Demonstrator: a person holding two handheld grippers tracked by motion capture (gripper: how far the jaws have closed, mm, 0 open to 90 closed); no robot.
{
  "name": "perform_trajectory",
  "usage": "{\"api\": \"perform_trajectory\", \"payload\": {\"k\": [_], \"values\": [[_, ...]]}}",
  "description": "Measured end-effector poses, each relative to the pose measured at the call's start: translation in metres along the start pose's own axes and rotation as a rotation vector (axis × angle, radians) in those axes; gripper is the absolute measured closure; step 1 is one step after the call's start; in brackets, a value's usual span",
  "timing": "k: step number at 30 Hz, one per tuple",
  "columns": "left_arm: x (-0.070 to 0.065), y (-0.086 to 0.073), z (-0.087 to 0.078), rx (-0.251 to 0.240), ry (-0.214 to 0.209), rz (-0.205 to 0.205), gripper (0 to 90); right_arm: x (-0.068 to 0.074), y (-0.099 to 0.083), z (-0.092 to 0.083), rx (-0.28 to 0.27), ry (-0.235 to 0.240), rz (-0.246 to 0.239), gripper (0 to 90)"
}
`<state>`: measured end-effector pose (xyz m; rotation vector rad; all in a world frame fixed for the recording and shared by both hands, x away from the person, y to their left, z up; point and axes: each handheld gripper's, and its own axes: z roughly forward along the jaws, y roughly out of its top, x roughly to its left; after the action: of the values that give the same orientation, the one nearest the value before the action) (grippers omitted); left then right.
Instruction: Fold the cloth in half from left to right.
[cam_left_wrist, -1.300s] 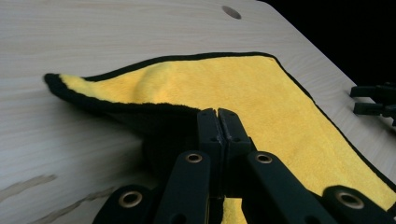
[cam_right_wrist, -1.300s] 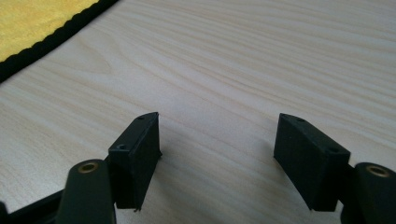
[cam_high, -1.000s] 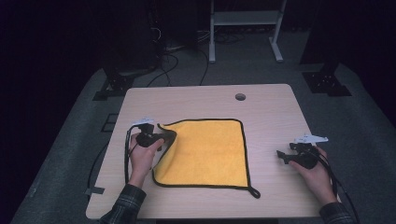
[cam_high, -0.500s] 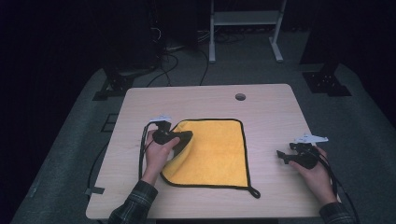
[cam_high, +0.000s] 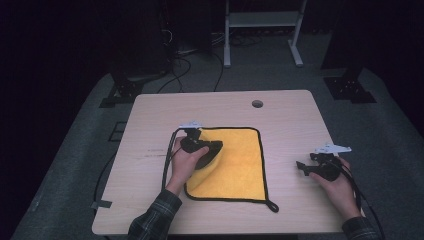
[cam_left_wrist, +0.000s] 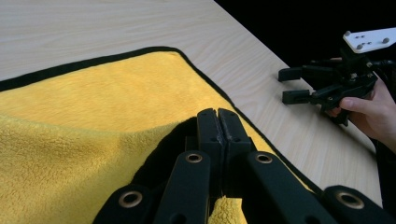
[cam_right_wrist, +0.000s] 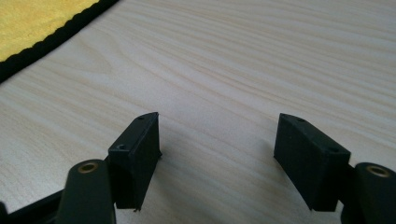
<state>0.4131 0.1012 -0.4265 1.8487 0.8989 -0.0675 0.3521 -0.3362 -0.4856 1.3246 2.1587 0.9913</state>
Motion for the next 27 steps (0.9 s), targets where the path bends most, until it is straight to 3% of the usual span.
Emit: {"api": "perform_trajectory", "payload": {"k": [13,27], "values": [[-0.011,0.01,0.037,0.027,-0.035,0.022,89.0,0.0,0.0,0.0,0.0,0.002,-0.002,30.1],[-0.021,0.013,0.081,0.092,-0.074,0.037,89.0,0.0,0.0,0.0,0.0,0.003,-0.003,30.0]]}}
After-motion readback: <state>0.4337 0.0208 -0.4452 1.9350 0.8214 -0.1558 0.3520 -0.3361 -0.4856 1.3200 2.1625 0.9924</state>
